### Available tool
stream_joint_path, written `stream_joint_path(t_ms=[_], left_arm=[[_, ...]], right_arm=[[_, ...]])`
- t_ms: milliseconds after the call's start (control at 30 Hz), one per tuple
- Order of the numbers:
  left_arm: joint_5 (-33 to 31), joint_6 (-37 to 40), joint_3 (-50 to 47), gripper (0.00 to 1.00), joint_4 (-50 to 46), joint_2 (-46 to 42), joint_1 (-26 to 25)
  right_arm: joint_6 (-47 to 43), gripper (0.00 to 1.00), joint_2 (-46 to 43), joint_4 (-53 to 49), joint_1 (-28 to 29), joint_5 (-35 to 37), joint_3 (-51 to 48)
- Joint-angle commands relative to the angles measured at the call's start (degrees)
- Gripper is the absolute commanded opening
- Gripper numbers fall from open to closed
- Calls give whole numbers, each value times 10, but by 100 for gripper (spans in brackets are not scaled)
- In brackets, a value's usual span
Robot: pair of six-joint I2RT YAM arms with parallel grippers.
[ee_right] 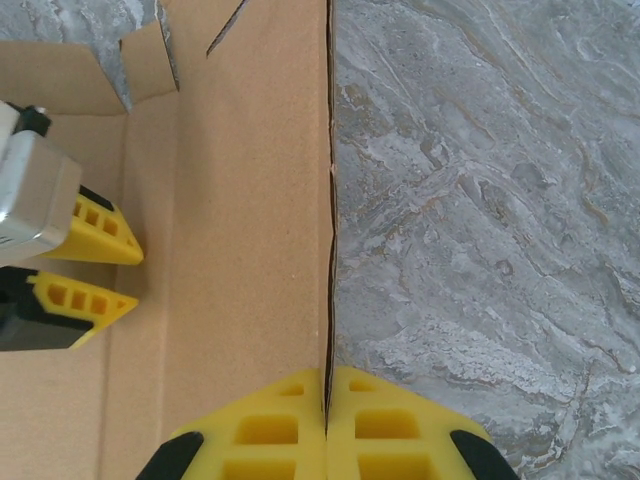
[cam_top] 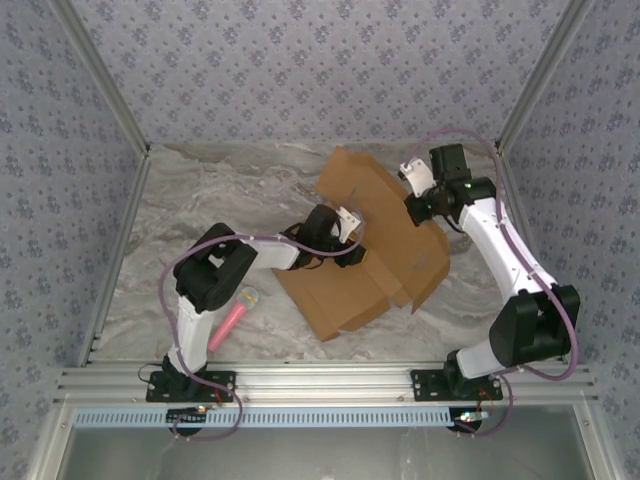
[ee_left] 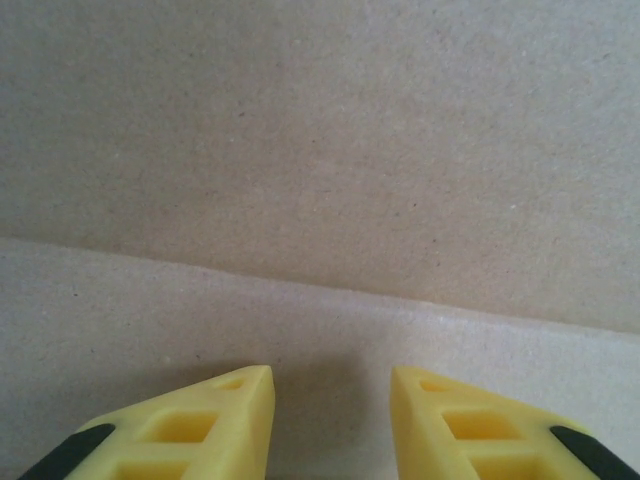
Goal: Fold the paper box
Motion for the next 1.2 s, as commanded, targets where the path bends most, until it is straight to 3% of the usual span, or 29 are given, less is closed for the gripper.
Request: stream_joint_path(t_ms=[0, 333, 800, 1167], left_arm=[[10, -9, 27, 34, 18, 28, -1], [-8, -12, 35, 33, 16, 77, -1], [-22, -37, -6, 34, 83, 84, 0], [-23, -46, -20, 35, 105, 78, -1]], right_arm=[[15, 0, 4, 3, 0, 6, -3], [42, 0, -1, 13, 30, 26, -15], [75, 0, -45, 66, 156, 148, -81], [78, 0, -48, 76, 173, 150, -102]])
